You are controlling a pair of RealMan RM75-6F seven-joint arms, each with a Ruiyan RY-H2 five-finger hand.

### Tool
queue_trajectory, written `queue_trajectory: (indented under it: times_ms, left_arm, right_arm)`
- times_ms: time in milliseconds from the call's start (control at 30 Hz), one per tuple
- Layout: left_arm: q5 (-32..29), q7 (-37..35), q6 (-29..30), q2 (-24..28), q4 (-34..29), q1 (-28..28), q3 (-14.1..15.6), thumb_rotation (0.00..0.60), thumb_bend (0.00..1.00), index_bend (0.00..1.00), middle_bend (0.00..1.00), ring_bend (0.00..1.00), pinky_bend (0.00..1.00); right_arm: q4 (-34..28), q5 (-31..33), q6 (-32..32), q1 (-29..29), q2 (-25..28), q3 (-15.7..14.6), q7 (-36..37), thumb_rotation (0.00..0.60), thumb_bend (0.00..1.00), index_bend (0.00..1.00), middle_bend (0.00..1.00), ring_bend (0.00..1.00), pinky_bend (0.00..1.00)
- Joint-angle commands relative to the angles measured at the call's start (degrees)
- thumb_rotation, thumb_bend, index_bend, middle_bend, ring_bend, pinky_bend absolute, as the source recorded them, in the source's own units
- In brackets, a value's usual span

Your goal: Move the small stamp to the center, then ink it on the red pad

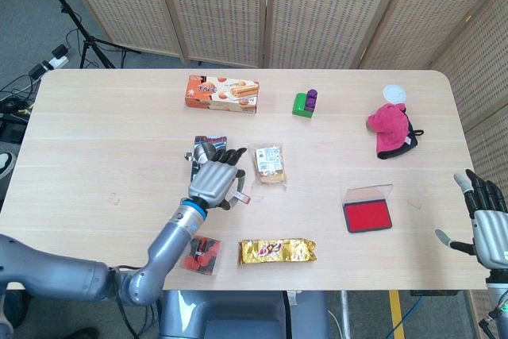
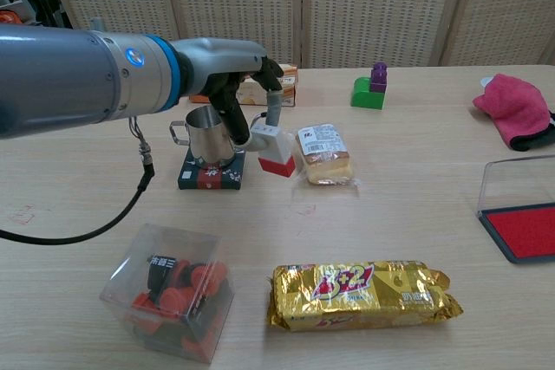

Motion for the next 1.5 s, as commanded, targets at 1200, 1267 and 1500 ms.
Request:
queue_trajectory:
  times_ms: [1200, 1267, 1500]
  left_arm:
    - [-12.52, 5.21, 7.97, -17.72, 15.95, -3.04, -5.48, 0.6, 0.4, 0.63, 0.0, 0.0, 0.0]
    - [-12.42, 5.3, 7.68, -17.89, 16.31, -2.91, -5.45, 0.6, 0.4, 0.63, 0.0, 0.0, 0.0]
    - [-12.24, 5.63, 6.17, -18.85, 18.05, -2.11, -5.1, 0.6, 0.4, 0.63, 0.0, 0.0, 0.0]
  right_arm:
    - [0.54, 0.25, -0.99, 0.15, 1.22, 0.01, 3.95, 0.6, 0.0, 0.0, 0.0, 0.0, 0.0]
    - [0.53, 0.27, -1.06, 0.19, 1.22, 0.01, 3.98, 0.6, 0.0, 0.0, 0.0, 0.0, 0.0]
    - [0.49, 0.31, -1.18, 0.23, 1.25, -0.01, 3.98, 0.6, 0.0, 0.0, 0.0, 0.0, 0.0]
